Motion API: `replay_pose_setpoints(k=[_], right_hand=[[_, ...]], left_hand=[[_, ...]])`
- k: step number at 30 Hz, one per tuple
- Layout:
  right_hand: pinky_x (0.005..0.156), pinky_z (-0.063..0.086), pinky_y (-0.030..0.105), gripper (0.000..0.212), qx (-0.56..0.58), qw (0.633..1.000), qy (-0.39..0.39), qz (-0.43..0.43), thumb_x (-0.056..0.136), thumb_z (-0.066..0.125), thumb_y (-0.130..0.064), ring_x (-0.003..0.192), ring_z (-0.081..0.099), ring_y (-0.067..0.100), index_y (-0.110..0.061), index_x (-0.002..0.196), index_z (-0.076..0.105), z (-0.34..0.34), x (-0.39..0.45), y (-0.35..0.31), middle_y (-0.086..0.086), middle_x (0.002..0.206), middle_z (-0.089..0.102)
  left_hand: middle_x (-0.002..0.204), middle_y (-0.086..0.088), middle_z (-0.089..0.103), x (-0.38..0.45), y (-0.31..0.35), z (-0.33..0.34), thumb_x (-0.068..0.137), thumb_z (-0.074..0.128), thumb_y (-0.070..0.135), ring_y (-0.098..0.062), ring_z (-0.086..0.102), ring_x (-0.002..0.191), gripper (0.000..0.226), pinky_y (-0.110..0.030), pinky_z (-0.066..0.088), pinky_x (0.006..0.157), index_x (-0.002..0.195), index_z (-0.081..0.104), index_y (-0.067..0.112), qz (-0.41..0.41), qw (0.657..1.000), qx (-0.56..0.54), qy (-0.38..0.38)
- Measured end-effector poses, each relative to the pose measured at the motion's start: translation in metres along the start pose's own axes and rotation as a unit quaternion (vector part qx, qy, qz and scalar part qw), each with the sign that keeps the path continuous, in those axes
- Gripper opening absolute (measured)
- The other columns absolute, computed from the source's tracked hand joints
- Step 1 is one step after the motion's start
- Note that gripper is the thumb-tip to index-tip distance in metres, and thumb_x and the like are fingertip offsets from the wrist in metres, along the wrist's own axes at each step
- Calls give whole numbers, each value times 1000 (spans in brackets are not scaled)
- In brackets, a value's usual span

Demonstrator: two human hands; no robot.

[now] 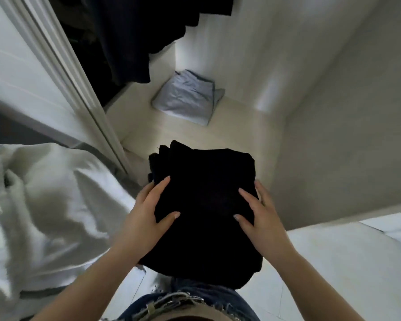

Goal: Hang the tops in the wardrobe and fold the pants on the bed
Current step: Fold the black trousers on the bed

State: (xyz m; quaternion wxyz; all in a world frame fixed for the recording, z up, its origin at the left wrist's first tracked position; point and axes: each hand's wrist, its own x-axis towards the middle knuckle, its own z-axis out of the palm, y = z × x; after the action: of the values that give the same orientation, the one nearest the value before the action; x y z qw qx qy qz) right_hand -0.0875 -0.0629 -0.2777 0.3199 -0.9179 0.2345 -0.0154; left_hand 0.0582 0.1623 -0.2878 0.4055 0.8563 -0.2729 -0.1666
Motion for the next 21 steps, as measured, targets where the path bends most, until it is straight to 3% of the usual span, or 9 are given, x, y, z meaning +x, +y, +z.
replay_pose_setpoints(k=[4,8,14,17,19,21], right_hand=[[103,11,3,55,27,997,49,62,92,59,-15,142,17,6,-24,142,40,2,41,14,-9,155,11],[110,20,16,51,47,992,78,88,93,56,-14,140,26,11,-17,142,41,-4,100,25,-3,153,17],[107,17,14,49,46,972,167,159,92,56,-13,139,29,17,-11,140,44,-19,178,48,5,153,21],[110,17,17,48,53,958,198,198,94,52,-12,139,29,17,-11,141,43,-20,207,69,5,154,21],[113,20,23,49,46,954,190,228,96,49,-13,140,27,19,-13,144,39,-13,223,86,4,156,17],[113,24,29,51,5,955,136,264,96,47,-15,141,26,24,-14,146,35,-1,233,108,6,158,13]], left_hand=[[152,13,22,53,4,8,85,67,33,4,32,126,77,-19,31,100,129,13,66,23,999,-2,-30],[153,8,21,122,5,15,87,66,31,-7,32,134,75,-21,29,103,132,14,62,35,998,-1,-43],[150,-5,29,228,4,48,88,65,18,-10,32,134,76,2,20,99,143,17,40,84,991,-4,-108],[152,-6,28,277,-3,71,88,65,17,-6,28,135,74,3,16,102,146,21,32,121,984,8,-133],[154,-4,24,302,-13,89,89,63,17,0,24,133,71,2,14,102,147,23,32,130,980,20,-149],[156,-4,20,322,-27,107,92,60,17,-8,24,138,65,-10,18,106,148,28,27,104,979,51,-170]])
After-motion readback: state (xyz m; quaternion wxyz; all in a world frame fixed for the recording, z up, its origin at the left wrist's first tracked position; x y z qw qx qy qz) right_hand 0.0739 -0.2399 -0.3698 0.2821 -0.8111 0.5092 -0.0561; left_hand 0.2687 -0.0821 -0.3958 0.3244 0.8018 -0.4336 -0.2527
